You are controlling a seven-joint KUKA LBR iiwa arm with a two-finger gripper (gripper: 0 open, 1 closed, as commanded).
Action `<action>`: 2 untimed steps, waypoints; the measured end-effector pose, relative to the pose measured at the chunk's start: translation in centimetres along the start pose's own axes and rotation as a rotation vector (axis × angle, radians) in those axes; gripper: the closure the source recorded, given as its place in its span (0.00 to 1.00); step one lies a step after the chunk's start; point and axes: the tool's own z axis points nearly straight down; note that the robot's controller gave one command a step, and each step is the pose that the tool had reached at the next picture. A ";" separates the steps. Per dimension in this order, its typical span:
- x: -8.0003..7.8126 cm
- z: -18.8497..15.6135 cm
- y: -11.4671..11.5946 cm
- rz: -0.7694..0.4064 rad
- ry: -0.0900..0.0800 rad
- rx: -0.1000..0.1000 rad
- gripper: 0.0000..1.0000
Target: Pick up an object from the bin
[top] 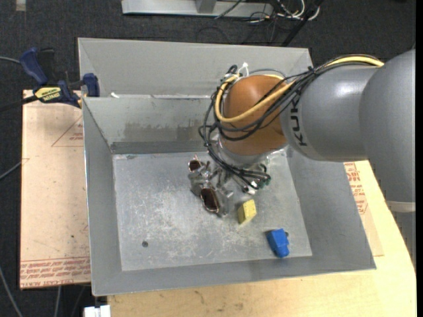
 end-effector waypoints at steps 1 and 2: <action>0.2 -2.0 0.1 0.000 0.008 -0.004 1.00; 0.0 -4.3 0.0 0.000 0.002 0.001 1.00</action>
Offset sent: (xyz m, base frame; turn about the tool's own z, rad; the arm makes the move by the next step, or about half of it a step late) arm 0.0000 0.0001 0.0308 0.0000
